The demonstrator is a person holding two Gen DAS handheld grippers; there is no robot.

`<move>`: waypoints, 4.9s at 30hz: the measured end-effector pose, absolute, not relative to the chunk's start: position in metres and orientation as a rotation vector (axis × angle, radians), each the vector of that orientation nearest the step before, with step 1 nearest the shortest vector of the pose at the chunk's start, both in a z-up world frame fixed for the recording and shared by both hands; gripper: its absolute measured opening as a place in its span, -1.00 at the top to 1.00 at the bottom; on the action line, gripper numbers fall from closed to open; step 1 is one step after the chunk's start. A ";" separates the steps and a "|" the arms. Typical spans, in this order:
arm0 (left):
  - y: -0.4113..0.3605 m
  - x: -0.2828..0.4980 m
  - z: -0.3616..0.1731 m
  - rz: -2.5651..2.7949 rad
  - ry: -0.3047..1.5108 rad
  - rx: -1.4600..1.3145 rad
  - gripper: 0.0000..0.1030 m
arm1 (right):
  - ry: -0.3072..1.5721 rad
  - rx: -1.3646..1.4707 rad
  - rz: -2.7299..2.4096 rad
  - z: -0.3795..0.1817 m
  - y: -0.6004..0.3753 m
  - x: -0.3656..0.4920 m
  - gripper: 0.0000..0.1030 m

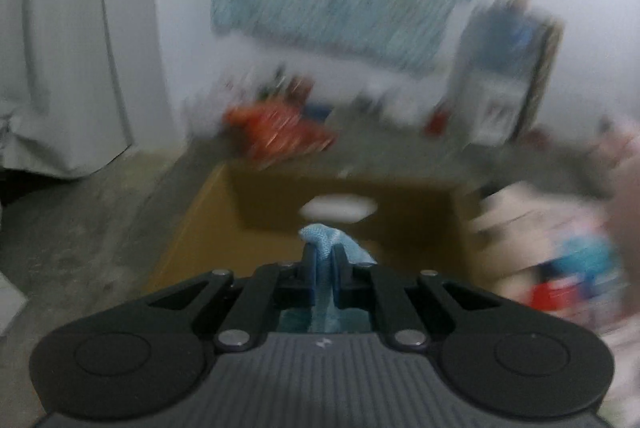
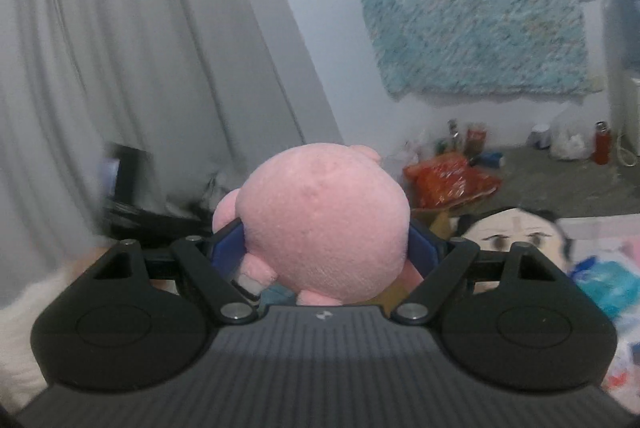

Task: Organize soft objects
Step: 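Carry the towel with the left tool into the cardboard box while the right tool holds the pig, then lower the pink pig onto the towel in the box and open the right tool, then grasp the green scrunchie with the left tool while the right tool grasps the yogurt cup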

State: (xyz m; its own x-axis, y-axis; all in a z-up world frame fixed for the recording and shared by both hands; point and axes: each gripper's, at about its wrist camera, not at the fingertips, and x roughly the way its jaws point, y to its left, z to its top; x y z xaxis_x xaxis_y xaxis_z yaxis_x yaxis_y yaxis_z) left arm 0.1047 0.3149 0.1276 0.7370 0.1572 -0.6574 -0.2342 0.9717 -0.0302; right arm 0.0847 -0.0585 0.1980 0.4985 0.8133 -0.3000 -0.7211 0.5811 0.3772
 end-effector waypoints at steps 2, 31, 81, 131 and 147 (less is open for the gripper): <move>0.335 0.136 0.093 0.262 0.766 -0.059 0.84 | 0.484 0.177 0.946 0.194 -0.031 0.092 -0.61; 0.399 0.256 -0.023 0.188 1.003 -0.231 0.89 | 0.609 0.013 0.921 0.129 0.066 0.182 -0.62; 0.395 0.259 -0.025 0.264 0.967 -0.047 0.91 | 0.677 0.031 0.912 0.123 0.084 0.197 -0.65; 0.378 0.015 0.104 0.221 0.618 -0.218 -0.02 | 0.829 -0.313 0.904 0.125 0.252 0.203 0.37; 0.160 0.008 0.112 -0.238 0.595 -0.082 -0.09 | 0.710 -0.167 0.641 0.209 -0.202 0.099 -0.12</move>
State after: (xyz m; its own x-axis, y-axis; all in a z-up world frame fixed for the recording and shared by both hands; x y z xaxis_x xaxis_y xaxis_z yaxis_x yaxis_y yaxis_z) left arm 0.0083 0.1601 0.1119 0.8016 -0.2449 -0.5454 0.1979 0.9695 -0.1445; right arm 0.0990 -0.2017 0.2088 0.5777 0.4902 -0.6527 -0.5994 0.7975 0.0685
